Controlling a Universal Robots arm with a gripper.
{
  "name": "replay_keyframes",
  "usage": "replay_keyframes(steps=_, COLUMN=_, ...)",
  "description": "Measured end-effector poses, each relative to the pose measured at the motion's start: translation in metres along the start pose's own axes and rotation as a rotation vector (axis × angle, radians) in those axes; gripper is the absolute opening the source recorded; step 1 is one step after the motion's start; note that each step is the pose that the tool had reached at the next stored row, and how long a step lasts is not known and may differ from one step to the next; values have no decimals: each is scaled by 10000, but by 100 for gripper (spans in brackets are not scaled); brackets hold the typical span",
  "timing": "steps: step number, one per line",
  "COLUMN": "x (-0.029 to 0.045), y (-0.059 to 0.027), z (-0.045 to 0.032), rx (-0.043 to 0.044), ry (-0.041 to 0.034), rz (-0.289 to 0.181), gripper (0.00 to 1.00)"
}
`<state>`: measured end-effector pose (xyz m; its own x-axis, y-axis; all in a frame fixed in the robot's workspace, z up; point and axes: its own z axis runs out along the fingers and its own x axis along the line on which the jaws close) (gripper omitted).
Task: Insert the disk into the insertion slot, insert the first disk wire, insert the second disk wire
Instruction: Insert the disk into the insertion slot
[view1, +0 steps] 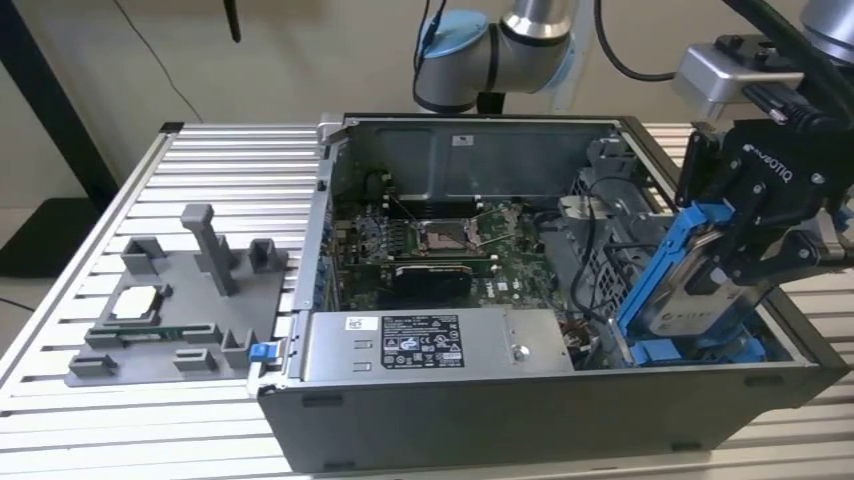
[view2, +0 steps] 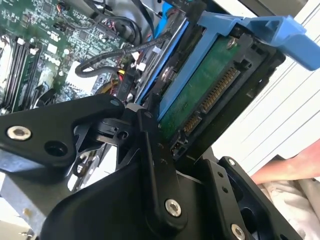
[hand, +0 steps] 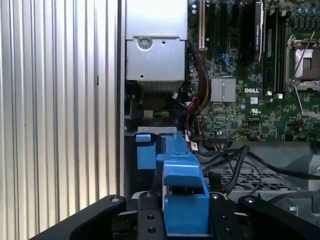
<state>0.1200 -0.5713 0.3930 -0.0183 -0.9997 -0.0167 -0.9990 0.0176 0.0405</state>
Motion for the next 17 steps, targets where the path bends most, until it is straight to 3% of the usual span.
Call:
replay_keyframes(steps=3, x=0, y=-2, z=42, rx=0, ry=-1, rz=-1, gripper=0)
replay_keyframes(steps=7, x=0, y=-2, z=41, rx=-2, ry=4, rz=0, gripper=0)
replay_keyframes(steps=8, x=1, y=-2, z=40, rx=0, ry=3, rz=0, gripper=100)
replay_keyframes(steps=14, x=-8, y=2, z=-49, rx=0, ry=-8, rz=-1, gripper=100)
replay_keyframes(steps=17, x=-28, y=8, z=-50, rx=27, ry=-108, rz=-5, gripper=100)
